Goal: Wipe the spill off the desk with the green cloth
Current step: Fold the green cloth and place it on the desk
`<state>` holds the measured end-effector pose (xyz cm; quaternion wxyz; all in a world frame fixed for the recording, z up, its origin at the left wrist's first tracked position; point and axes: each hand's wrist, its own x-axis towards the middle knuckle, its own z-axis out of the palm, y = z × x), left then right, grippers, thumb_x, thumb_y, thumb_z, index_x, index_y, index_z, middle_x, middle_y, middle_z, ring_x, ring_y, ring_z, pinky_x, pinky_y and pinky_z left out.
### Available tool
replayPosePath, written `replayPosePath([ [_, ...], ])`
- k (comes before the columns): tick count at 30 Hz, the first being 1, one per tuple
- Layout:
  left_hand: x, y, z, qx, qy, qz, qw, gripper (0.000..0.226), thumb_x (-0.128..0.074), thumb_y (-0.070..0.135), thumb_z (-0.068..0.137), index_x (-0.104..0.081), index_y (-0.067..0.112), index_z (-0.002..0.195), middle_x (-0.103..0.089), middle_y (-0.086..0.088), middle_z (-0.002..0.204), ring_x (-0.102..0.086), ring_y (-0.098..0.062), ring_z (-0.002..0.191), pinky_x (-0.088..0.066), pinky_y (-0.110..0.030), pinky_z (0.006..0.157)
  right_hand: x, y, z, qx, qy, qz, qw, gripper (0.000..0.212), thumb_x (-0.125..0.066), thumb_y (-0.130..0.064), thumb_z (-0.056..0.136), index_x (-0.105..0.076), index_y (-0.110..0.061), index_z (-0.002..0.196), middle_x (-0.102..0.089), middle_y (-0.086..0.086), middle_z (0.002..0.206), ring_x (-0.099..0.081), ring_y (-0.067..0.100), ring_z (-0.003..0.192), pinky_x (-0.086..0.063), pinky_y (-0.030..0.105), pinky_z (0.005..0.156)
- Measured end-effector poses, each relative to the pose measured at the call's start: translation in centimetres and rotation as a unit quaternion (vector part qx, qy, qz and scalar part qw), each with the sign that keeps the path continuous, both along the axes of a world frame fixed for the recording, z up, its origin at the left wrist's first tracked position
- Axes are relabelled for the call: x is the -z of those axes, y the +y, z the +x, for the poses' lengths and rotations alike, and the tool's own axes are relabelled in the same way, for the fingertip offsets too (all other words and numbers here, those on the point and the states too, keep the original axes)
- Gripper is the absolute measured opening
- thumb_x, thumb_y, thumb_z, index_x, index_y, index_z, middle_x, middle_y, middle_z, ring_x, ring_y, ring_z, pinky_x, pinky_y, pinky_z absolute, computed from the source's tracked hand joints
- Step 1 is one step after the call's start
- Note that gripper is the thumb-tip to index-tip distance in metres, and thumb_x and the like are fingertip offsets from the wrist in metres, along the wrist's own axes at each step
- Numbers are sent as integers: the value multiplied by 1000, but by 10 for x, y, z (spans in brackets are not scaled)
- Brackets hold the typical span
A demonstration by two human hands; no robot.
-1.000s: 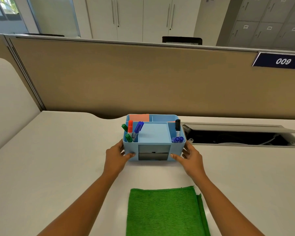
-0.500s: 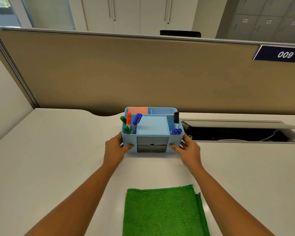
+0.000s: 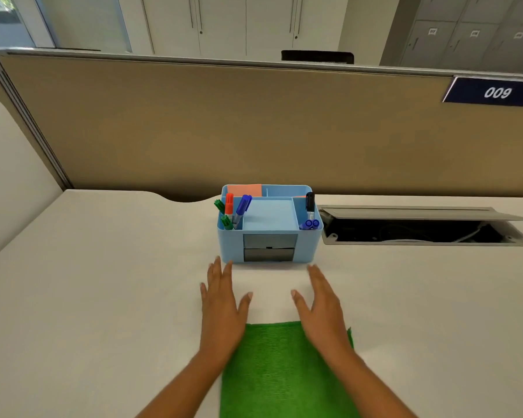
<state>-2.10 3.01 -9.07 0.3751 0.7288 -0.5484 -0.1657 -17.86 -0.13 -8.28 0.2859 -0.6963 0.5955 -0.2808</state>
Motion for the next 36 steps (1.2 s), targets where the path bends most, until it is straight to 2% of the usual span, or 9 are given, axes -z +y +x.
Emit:
replayPosePath([
  [4, 12, 47, -19, 37, -121, 37, 991, 57, -36, 30, 95, -10, 21, 144, 18, 6, 149, 28, -11, 135, 13, -29, 113, 15, 54, 1, -54, 119, -44, 990, 47, -28, -32, 99, -19, -27, 145, -4, -8, 157, 7, 6, 143, 14, 25, 114],
  [7, 13, 78, -31, 54, -219, 28, 974, 46, -31, 30, 91, -47, 14, 131, -20, -8, 154, 18, -13, 142, -1, -33, 116, 10, 87, 2, -60, 214, -74, 972, 38, -55, -28, 88, -57, -20, 125, -46, 2, 142, -41, 18, 134, -1, 34, 115],
  [11, 15, 99, -41, 43, -277, 32, 959, 75, 4, 42, 93, -60, 12, 118, 29, 7, 152, 28, -3, 137, 4, -27, 110, 7, 109, -1, -31, 302, -60, 951, 49, -35, -49, 83, -70, -25, 107, -67, 1, 120, -62, 21, 112, -7, 41, 105],
  [15, 12, 115, -44, 47, -266, 91, 958, 77, 4, 44, 92, -61, 12, 118, -49, -7, 139, 28, -1, 136, 0, -27, 106, 8, 120, -5, -52, 328, -21, 943, 53, -32, -52, 83, -65, -26, 116, -63, 2, 126, -59, 22, 117, -1, 40, 106],
  [17, 11, 119, -44, 58, -245, 112, 961, 74, 2, 45, 92, -58, 12, 121, -56, -6, 131, 19, 0, 139, 2, -26, 107, 8, 123, -4, -58, 316, -28, 947, 49, -46, -50, 79, -64, -26, 117, -63, 2, 126, -60, 21, 116, -1, 40, 106],
  [20, 14, 118, -46, 65, -253, 107, 959, 73, -1, 50, 86, -38, 13, 137, -33, -8, 147, -16, -18, 143, 11, -27, 112, 10, 124, -2, -47, 294, -36, 954, 51, -52, -49, 76, -62, -26, 120, -60, 3, 130, -58, 21, 119, 0, 39, 107],
  [23, 26, 120, -44, 68, -245, 131, 958, 68, 6, 52, 83, 5, 23, 145, 15, 3, 153, 12, -18, 144, 14, -32, 115, 18, 123, -6, -71, 266, -24, 961, 56, -31, -48, 93, -25, -28, 144, -17, 4, 156, -15, 25, 145, 19, 43, 113],
  [26, 31, 121, -45, 64, -249, 140, 956, 58, -13, 45, 95, 8, 24, 144, 14, 2, 156, 13, -15, 144, 9, -33, 116, 34, 121, -8, -78, 253, -45, 963, 58, -16, -49, 95, -1, -30, 147, 11, 0, 157, 13, 23, 145, 24, 48, 107],
  [36, 31, 132, -55, 64, -217, 161, 961, 59, -18, 43, 95, 7, 22, 144, 11, 0, 157, 12, -16, 144, 4, -31, 117, 31, 131, -16, -79, 219, -76, 970, 56, -23, -46, 95, -14, -26, 147, -2, 4, 158, 0, 27, 146, 29, 35, 106],
])
